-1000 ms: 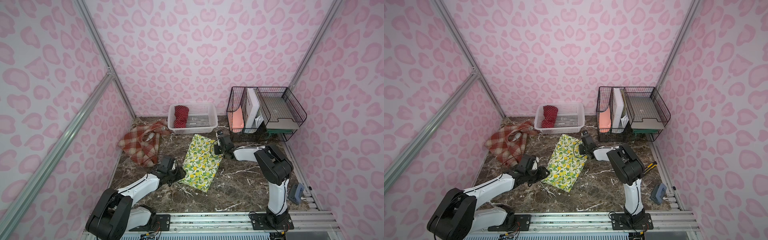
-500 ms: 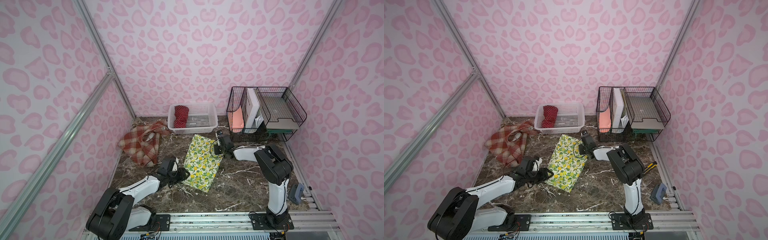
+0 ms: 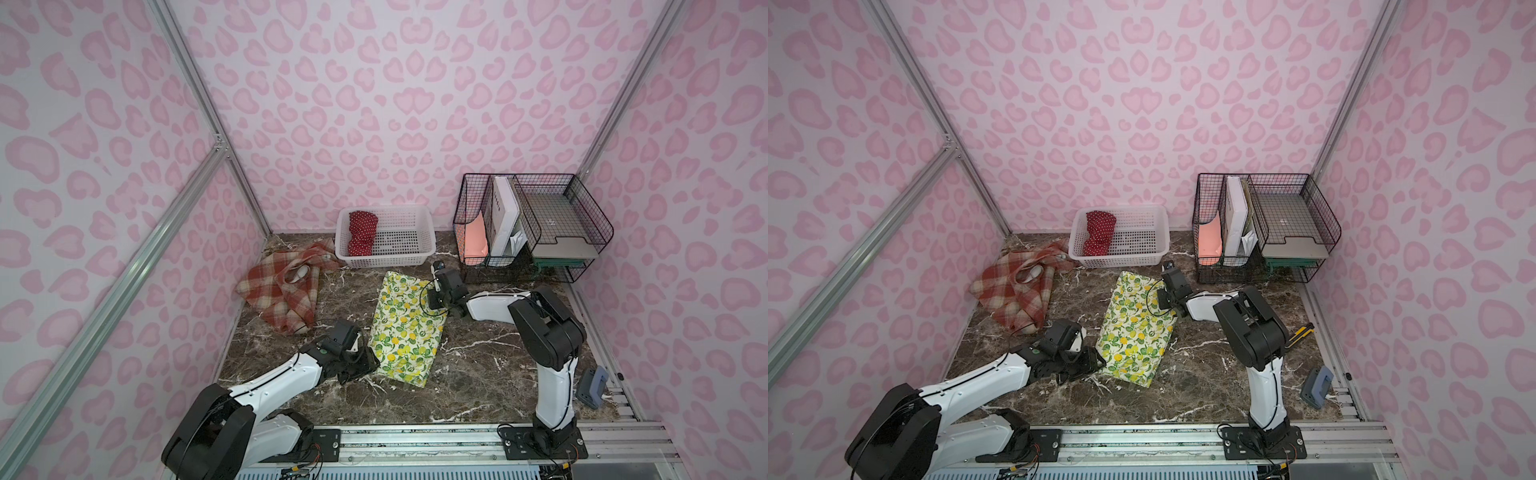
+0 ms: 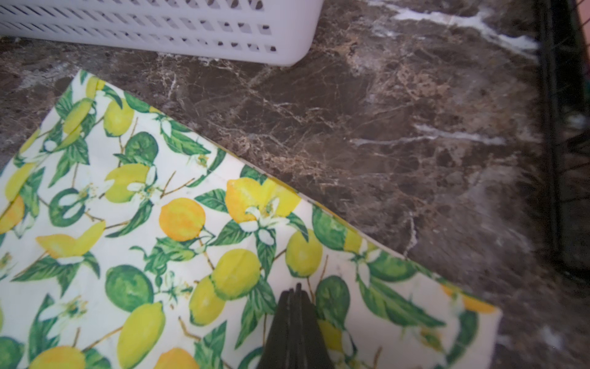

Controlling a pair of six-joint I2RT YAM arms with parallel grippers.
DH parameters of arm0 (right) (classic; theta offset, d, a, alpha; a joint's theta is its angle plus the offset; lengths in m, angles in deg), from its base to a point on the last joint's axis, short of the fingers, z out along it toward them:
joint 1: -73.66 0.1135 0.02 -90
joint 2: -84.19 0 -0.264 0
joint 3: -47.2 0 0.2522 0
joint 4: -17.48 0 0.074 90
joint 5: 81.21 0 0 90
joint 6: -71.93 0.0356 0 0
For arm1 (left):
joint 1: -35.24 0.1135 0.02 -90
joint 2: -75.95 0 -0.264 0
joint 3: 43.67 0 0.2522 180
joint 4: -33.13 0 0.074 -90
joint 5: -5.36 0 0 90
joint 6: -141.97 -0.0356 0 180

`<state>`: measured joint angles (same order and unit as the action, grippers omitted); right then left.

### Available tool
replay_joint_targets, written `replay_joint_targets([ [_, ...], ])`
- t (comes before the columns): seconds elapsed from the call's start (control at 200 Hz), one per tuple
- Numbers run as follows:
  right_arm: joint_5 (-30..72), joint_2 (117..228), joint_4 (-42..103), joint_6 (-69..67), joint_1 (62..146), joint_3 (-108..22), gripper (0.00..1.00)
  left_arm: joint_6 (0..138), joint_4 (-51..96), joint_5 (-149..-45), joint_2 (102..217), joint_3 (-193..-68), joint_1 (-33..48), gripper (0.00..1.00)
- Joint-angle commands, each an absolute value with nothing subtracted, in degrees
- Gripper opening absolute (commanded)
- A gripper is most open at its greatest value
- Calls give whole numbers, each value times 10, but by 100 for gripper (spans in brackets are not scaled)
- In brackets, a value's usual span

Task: Roll up the skirts
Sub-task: Adjust the skirt at the center of the board.

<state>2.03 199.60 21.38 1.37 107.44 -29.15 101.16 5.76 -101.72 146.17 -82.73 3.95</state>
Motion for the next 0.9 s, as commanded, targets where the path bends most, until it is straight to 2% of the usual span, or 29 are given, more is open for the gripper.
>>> replay_joint_targets([
  [0.0,48,2006,378,17,1077,-280,2,1015,-36,-984,1485,-803,37,56],
  [0.12,48,2005,378,17,1077,-278,2,1013,-22,-983,1492,-795,37,56],
  [0.19,47,2006,378,17,1077,-279,2,1013,-22,-984,1496,-796,36,52],
  [0.4,49,2005,376,18,1077,-277,2,1009,-69,-958,1469,-821,30,18],
  [0.475,50,2004,376,18,1078,-276,2,1007,-92,-946,1460,-840,22,11],
  [0.74,41,1994,380,18,1079,-273,5,1006,-132,-942,1468,-906,-5,2],
  [0.8,39,1992,382,18,1079,-274,9,1009,-138,-945,1476,-918,-10,0],
  [0.895,30,1976,388,17,1082,-273,30,1012,-154,-944,1488,-938,-19,0],
])
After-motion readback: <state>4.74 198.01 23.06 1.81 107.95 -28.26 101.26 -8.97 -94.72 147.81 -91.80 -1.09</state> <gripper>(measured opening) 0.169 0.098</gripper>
